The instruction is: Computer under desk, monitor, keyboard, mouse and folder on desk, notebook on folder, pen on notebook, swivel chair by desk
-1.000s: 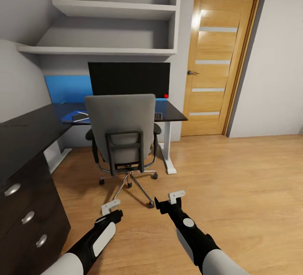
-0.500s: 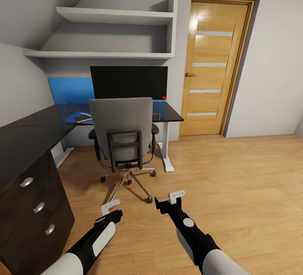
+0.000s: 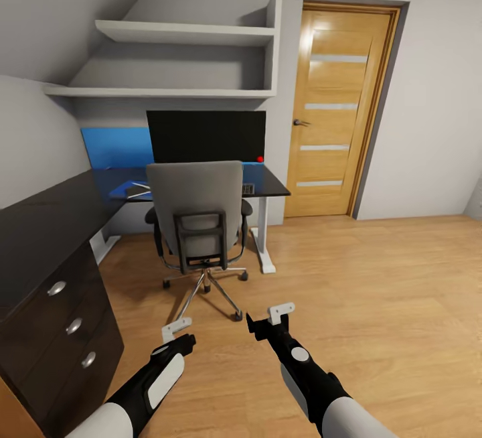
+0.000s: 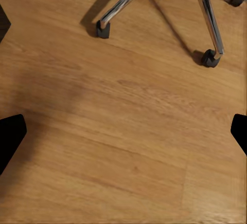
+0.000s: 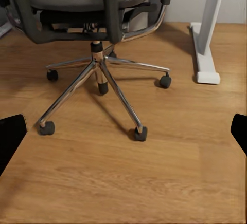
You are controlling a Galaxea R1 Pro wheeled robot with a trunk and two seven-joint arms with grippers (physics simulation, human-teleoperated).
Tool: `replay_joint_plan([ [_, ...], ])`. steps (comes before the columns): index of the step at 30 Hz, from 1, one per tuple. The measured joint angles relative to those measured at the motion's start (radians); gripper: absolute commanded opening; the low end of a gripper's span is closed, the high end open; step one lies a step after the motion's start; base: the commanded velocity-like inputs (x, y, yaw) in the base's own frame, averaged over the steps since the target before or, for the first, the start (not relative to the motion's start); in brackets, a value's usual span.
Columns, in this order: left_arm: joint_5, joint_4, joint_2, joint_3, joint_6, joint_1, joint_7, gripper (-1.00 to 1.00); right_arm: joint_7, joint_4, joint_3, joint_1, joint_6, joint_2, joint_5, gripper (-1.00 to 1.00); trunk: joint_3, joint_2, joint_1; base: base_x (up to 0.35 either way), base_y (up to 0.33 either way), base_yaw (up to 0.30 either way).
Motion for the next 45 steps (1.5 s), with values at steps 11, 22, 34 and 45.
replay_joint_plan([
  [11,0.006,0.041,-0.005,-0.004,-0.001,0.0,-0.002,1.0,-0.002,0.003,-0.001,0.001,-0.04,-0.034,-0.006,1.0,0.034,0.077,-0.042,-0.338,-0.005,0.0],
  [22,-0.002,0.421,-0.105,-0.017,-0.171,0.001,-0.019,1.0,-0.021,0.087,-0.006,0.012,-0.121,-0.054,-0.008,1.0,0.069,0.154,-0.084,-0.319,-0.068,0.0],
  [34,0.003,0.559,-0.107,-0.016,-0.324,0.028,-0.093,1.0,-0.164,0.449,-0.019,0.055,-0.485,-0.075,-0.043,1.0,0.106,0.238,-0.131,-0.123,-0.094,0.0],
  [45,0.005,0.563,-0.059,-0.018,-0.495,0.204,-0.118,1.0,-0.196,0.469,-0.016,0.232,-0.678,-0.096,-0.076,1.0,0.141,0.315,-0.173,-0.004,-0.006,0.0],
])
